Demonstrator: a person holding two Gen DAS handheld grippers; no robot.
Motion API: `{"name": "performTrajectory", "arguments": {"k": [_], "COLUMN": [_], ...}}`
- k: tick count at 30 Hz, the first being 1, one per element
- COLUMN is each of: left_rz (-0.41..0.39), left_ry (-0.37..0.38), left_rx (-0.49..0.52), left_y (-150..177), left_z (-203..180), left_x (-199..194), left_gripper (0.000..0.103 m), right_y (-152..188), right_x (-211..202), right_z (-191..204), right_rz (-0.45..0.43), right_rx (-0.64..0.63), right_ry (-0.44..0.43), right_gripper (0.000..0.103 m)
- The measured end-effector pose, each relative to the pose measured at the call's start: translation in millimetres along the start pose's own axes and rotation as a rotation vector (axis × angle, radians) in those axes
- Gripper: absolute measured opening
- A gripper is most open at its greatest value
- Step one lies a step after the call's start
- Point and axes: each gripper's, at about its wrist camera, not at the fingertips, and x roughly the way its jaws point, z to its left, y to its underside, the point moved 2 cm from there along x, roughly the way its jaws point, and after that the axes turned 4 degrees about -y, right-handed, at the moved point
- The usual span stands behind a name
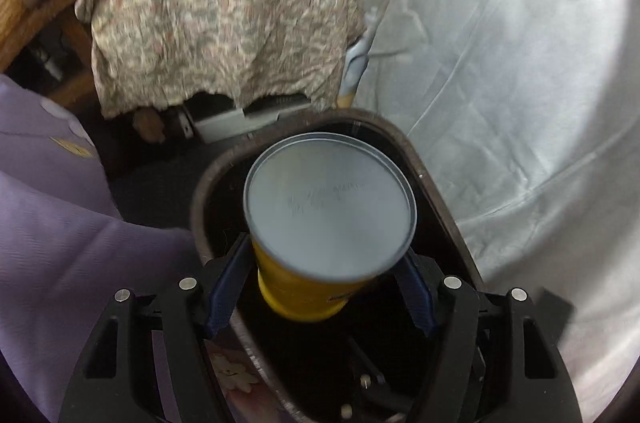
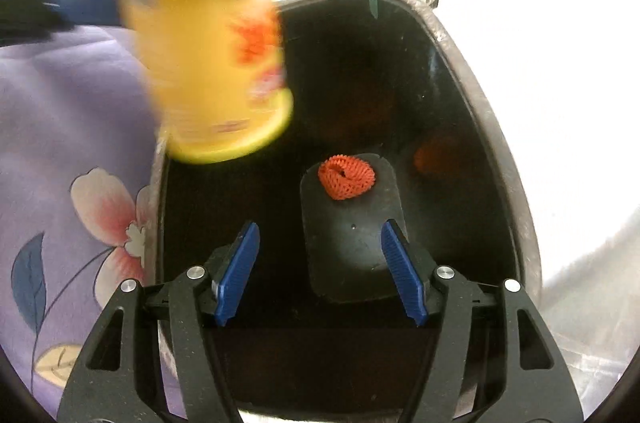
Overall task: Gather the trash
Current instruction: 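Carry both items to the black bin and open both grippers to drop them, then grasp the red canister with the left gripper while the right gripper grasps the blue cup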
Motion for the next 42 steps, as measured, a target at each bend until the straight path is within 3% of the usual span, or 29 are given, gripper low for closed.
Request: {"name": "performTrajectory", "arguments": {"k": [10,14,19,23,27,30,37,40,42], "left_rz": [0.094,0.108,0.095,0.035,-0.053,-0.143,-0.320,-0.359,-0.390], "left_ry": [-0.020,-0.038,-0.032,-0.001,0.078,0.111,0.219,0.220,0.167], "left_rx": [-0.001,0.039,0.060,0.083,0.062,0.099,0.196,0.225,0.238], "left_y": [9,9,7,2,0,9,82,111,133], "left_z": [-12,-14,-13,-13,-5,-2,22,47,73], "left_x": [42,46,37,10,-37,-83,-189,-217,-233], "left_gripper": [0.068,0.085,0.090,0.090,0.090,0.091,0.097,0.097,0.097], "right_y": [26,33,35,37,37,37,30,29,29], "right_x": [-21,-22,-27,-31,-40,-56,-118,-141,-154], "right_z": [-7,-10,-10,-6,-6,-1,24,47,64], "right_rz": [-0.048,-0.046,-0.058,-0.071,-0.094,-0.121,-0.229,-0.263,-0.278], "right_rx": [-0.010,-0.005,-0.008,-0.011,-0.036,-0.062,-0.163,-0.213,-0.246], "right_ry": [-0.010,-0.015,-0.018,-0.017,0.008,0.029,0.024,-0.008,-0.042], "right_gripper": [0.065,0.065,0.065,0.065,0.066,0.068,0.072,0.073,0.078]}}
